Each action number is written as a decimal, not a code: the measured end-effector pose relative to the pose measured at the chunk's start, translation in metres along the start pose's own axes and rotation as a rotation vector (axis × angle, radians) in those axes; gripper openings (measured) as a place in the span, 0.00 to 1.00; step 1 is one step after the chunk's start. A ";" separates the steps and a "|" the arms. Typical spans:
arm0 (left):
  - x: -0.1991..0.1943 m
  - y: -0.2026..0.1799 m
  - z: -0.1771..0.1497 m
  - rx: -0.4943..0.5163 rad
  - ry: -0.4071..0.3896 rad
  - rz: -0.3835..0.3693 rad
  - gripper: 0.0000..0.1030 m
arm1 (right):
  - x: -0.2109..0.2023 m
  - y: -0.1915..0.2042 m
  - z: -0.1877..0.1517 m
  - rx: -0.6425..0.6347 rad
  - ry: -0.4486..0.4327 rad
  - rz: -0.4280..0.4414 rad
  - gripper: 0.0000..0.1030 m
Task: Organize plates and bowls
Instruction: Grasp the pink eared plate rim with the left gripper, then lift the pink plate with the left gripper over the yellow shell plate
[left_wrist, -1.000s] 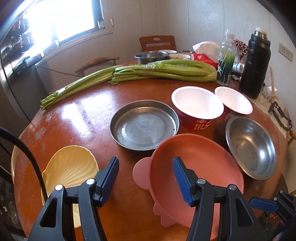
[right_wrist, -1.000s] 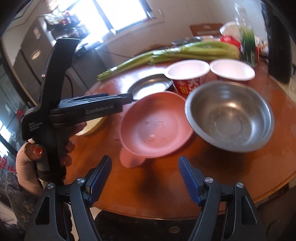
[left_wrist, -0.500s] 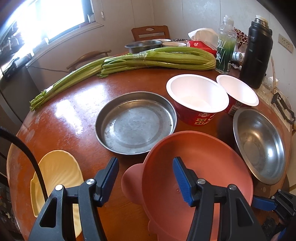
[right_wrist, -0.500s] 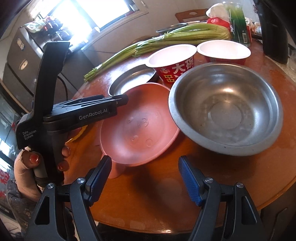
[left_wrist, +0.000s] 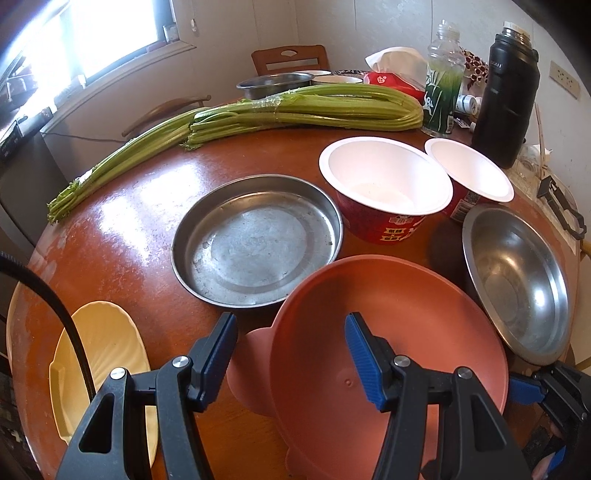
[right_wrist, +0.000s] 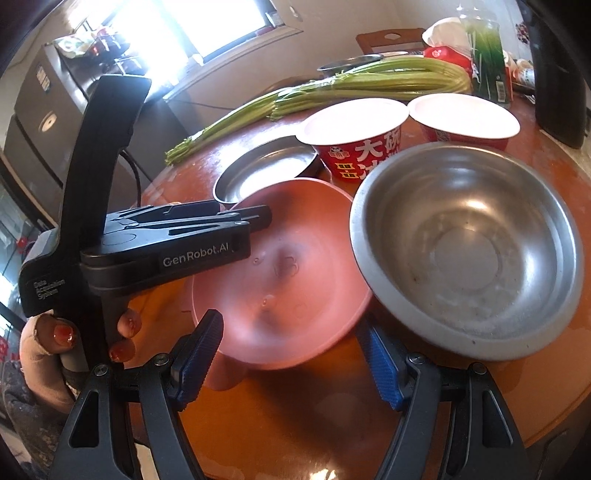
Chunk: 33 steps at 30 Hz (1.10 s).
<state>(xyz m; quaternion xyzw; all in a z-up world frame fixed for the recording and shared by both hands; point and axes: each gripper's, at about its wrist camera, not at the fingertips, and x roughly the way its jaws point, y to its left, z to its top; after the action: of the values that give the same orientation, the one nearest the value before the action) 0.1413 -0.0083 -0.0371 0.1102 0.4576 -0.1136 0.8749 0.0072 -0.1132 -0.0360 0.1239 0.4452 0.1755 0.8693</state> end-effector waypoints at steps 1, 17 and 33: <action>0.000 -0.001 0.000 0.002 0.000 0.003 0.58 | 0.000 0.001 0.000 -0.005 -0.006 -0.005 0.74; -0.008 0.000 -0.010 -0.012 0.006 -0.060 0.52 | -0.002 0.012 -0.002 -0.083 -0.019 0.014 0.59; -0.008 0.027 -0.025 -0.100 0.055 -0.030 0.52 | -0.003 0.009 -0.008 -0.083 0.009 -0.016 0.59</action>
<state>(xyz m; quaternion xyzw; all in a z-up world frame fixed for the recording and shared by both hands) 0.1255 0.0257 -0.0423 0.0626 0.4880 -0.1007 0.8648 -0.0028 -0.1061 -0.0354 0.0834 0.4426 0.1876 0.8729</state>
